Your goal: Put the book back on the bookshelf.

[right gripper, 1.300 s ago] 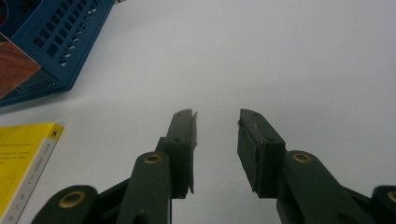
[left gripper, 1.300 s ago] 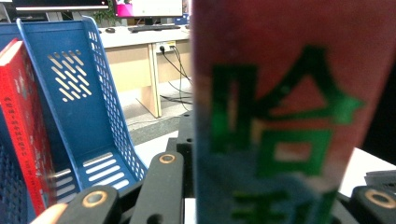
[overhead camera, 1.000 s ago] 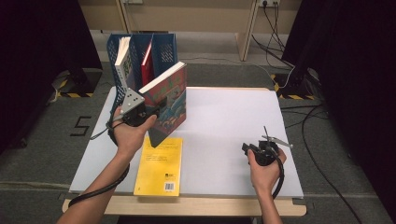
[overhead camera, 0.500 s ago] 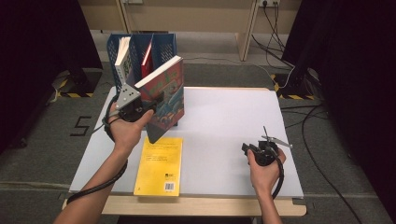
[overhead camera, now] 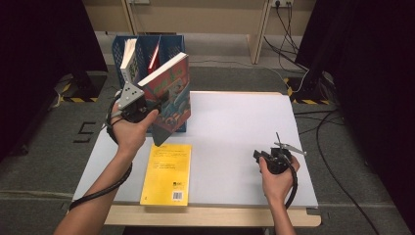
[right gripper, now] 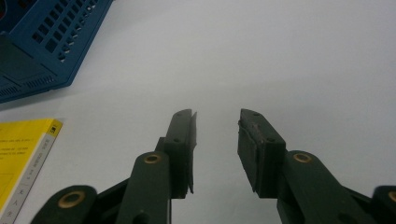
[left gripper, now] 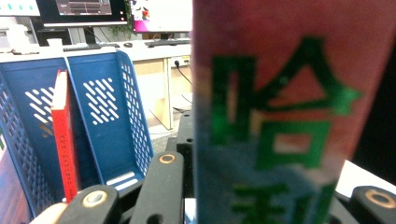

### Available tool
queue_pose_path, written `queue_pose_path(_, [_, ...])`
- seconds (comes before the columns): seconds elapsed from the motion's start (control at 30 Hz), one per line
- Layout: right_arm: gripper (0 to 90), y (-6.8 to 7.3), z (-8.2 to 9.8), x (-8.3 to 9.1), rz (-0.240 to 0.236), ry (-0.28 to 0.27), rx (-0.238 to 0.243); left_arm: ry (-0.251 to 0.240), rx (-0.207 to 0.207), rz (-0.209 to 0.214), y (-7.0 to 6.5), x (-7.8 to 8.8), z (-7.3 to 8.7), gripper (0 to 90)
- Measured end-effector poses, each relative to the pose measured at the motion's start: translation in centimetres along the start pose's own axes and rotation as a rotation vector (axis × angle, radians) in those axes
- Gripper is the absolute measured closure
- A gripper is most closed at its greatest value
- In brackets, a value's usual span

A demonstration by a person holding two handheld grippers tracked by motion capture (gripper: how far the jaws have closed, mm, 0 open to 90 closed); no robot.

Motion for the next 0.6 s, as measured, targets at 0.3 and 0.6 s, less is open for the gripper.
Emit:
queue_pose_path(0.3, [65.9,0.1,0.1,-0.1,-0.001,0.0,-0.008,-0.008,-0.001,-0.026,0.7,-0.7,-0.7,74.3])
queue_pose_path(0.6, [66.0,0.0,0.0,0.0,0.0,-0.002,0.0,0.001,0.0,-0.061,1.5,-1.6,-0.8,74.3])
Point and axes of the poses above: each handheld gripper's, and its own axes: x roughly backward along the jaws, z roughly out of its underside, y roughly to its left, the point moved 1 cm from there along -x, roughly forward along the jaws, and after that the axes turned 10 degrees about -y, right-handed, at the moved point
